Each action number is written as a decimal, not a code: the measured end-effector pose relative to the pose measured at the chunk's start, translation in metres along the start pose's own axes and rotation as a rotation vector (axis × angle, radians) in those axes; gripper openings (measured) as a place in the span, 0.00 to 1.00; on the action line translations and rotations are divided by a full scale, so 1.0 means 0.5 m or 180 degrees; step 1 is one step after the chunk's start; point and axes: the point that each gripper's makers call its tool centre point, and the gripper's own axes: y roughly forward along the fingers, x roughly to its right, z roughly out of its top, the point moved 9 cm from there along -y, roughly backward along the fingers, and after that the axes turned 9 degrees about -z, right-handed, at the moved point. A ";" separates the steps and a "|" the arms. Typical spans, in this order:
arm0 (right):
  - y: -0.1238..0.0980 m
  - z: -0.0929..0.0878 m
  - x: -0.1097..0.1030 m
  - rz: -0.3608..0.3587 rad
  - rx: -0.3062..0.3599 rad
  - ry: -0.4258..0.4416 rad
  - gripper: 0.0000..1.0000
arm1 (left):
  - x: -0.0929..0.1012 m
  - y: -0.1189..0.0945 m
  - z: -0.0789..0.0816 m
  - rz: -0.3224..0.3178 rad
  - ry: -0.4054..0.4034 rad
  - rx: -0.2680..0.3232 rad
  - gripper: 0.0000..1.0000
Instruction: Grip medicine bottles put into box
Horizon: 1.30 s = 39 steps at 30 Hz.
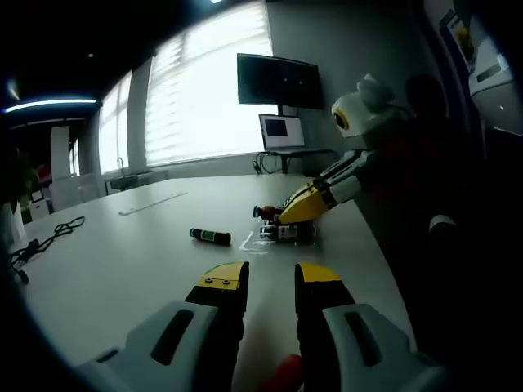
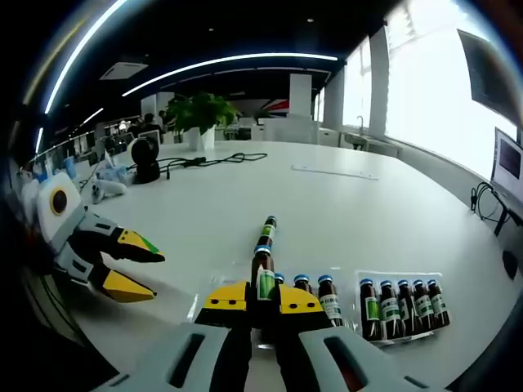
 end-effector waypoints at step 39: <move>0.004 -0.009 -0.043 -0.0244 0.0115 -0.0194 0.06 | 0.002 0.000 -0.006 -0.0034 0.0003 -0.0047 0.16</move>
